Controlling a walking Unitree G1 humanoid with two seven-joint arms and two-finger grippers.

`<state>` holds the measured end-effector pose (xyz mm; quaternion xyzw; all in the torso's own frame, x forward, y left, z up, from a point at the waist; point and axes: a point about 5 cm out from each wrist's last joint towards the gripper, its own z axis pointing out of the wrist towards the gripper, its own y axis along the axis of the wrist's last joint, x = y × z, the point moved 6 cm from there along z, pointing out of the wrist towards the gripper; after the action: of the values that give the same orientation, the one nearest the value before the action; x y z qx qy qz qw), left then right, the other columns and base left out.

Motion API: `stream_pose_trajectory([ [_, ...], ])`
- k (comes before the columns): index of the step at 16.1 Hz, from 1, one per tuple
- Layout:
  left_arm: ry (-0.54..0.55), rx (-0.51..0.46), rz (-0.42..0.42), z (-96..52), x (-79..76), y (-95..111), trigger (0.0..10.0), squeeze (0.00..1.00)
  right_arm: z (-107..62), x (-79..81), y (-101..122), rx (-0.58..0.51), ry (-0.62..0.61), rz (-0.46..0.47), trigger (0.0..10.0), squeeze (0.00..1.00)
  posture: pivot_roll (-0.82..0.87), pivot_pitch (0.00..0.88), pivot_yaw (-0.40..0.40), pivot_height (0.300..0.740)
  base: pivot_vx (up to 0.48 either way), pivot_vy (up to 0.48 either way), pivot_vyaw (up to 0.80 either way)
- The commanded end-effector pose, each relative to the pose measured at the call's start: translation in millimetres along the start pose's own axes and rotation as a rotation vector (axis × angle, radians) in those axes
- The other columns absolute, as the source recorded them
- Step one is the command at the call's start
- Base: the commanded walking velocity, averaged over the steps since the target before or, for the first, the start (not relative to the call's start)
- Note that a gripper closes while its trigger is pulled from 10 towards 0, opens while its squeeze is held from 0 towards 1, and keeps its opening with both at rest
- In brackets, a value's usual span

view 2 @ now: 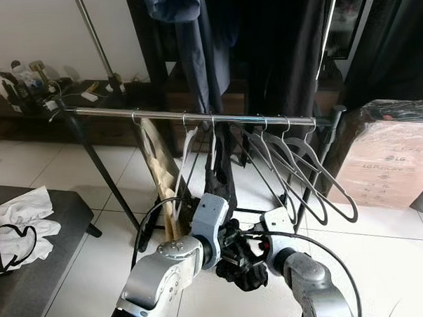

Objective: Hang hanger

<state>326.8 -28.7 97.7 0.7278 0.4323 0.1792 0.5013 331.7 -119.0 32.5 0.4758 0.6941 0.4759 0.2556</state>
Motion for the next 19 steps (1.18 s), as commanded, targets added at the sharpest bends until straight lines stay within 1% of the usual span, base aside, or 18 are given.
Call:
stream_pose_trajectory([
  [1,-0.008,0.064,-0.006,3.4,-4.2,-16,10.0,0.00,2.0,23.8,23,-0.068,0.097,-0.063,10.0,0.00,-0.04,0.087,0.009,0.740,0.000,0.000,0.00],
  [2,-0.007,0.063,-0.006,3.5,-4.0,-16,10.0,0.00,2.0,22.6,7,0.016,0.094,-0.116,10.0,0.00,-0.04,0.087,0.009,0.740,0.000,0.000,0.00],
  [3,-0.007,0.063,-0.007,3.5,-4.0,-16,10.0,0.00,1.8,22.3,2,0.039,0.095,-0.124,10.0,0.00,-0.04,0.087,0.009,0.740,0.000,0.000,0.00],
  [4,-0.003,0.061,-0.008,3.6,-3.4,-16,10.0,0.00,1.2,21.6,-8,0.086,0.090,-0.125,10.0,0.00,-0.04,0.088,0.008,0.740,0.000,0.000,0.00],
  [5,-0.001,0.061,-0.010,3.6,-2.9,-16,10.0,0.00,1.0,21.7,-9,0.097,0.090,-0.114,10.0,0.00,-0.04,0.087,0.008,0.740,0.000,0.000,0.00],
  [7,0.000,0.061,-0.015,3.6,-2.7,-15,10.0,0.00,1.3,23.5,-4,0.090,0.095,-0.122,10.0,0.00,-0.04,0.087,0.009,0.740,0.000,0.000,0.00],
  [9,-0.001,0.059,-0.021,3.8,-2.6,-15,10.0,0.00,2.5,21.0,-2,0.092,0.068,-0.134,10.0,0.00,-0.04,0.086,0.009,0.740,0.000,0.000,0.00],
  [11,0.000,0.059,-0.021,4.2,-2.4,-14,10.0,0.00,2.9,9.7,-10,0.153,-0.001,-0.228,10.0,0.00,-0.04,0.085,0.010,0.740,0.000,0.000,0.00],
  [12,0.002,0.059,-0.021,4.4,-1.7,-14,10.0,0.00,2.7,0.1,-12,0.167,-0.055,-0.231,10.0,0.00,-0.04,0.084,0.009,0.740,0.000,0.000,0.00],
  [13,0.004,0.059,-0.021,4.5,-1.5,-14,10.0,0.00,1.8,-6.7,-14,0.187,-0.091,-0.258,10.0,0.00,-0.04,0.083,0.008,0.740,0.000,0.000,0.00],
  [14,0.005,0.059,-0.022,4.6,-1.6,-14,10.0,0.00,1.3,-10.8,-15,0.195,-0.113,-0.277,10.0,0.00,-0.04,0.084,0.008,0.740,0.000,0.000,0.00],
  [15,0.005,0.059,-0.022,4.5,-1.6,-14,10.0,0.00,1.2,-12.9,-15,0.194,-0.127,-0.277,10.0,0.00,-0.03,0.083,0.008,0.740,0.000,0.000,0.00],
  [17,0.006,0.061,-0.023,4.3,-1.2,-14,10.0,0.00,2.0,-22.4,-7,0.156,-0.207,-0.246,10.0,0.00,-0.03,0.085,0.008,0.740,0.000,0.000,0.00],
  [19,0.008,0.062,-0.025,4.3,-0.8,-14,10.0,0.00,4.3,-22.8,3,0.099,-0.237,-0.233,10.0,0.00,-0.03,0.086,0.008,0.740,0.000,0.000,0.00],
])
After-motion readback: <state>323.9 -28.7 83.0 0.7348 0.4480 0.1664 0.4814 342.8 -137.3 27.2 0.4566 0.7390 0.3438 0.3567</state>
